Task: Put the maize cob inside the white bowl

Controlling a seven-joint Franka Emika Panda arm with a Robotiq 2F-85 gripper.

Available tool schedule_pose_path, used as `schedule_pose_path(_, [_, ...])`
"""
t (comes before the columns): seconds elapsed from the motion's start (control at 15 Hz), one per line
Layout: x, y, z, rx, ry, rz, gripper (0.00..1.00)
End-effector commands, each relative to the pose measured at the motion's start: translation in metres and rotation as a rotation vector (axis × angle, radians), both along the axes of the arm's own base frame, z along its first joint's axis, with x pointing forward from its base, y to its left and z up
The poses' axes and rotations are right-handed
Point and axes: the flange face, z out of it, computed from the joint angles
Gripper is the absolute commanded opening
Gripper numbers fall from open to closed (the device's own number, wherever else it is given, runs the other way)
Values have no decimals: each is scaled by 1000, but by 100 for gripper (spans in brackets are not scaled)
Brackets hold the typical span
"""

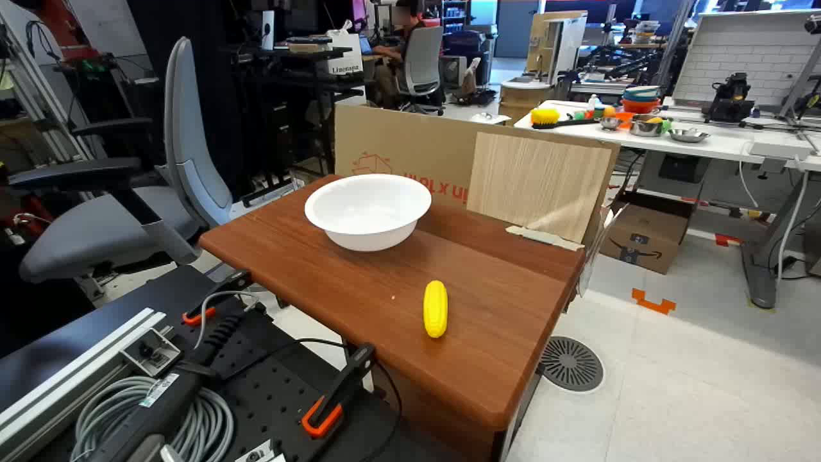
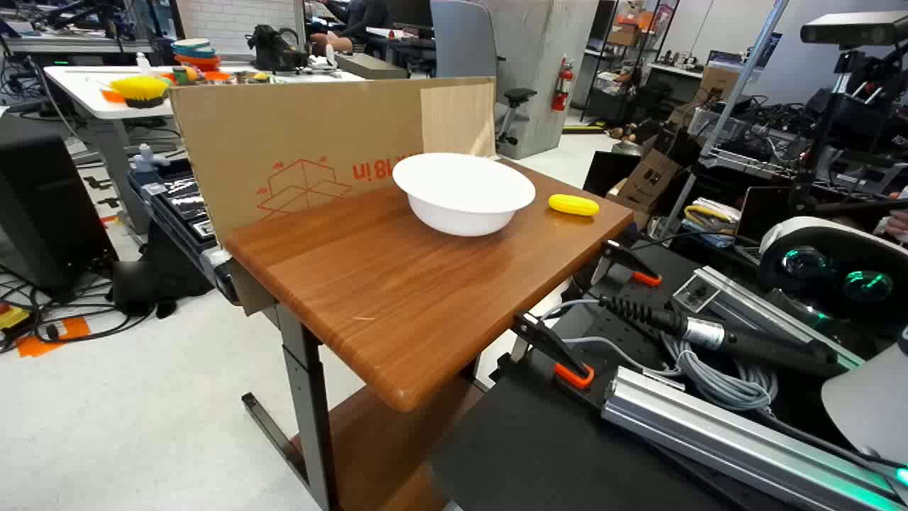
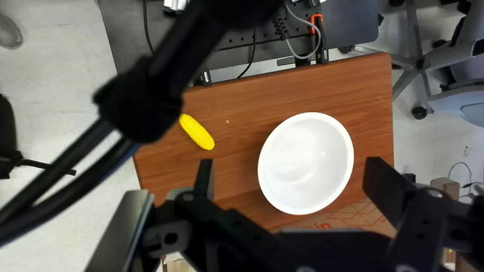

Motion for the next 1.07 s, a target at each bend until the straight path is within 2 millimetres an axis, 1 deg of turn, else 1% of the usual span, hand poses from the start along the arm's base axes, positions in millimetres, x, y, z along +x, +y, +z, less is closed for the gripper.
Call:
schedule_pose_path(0.0, [0,0,0,1,1,0,100])
schedule_pose_path(0.53, [0,0,0,0,1,0,100])
schedule_pose_path(0.67, [7,1,-1,-11,-13,-9,100])
schedule_pose_path(0.8, [19,9,-5,-24,-66,38,100])
schedule_pose_path(1.0, [43,18,-25,-88,-203,115,100])
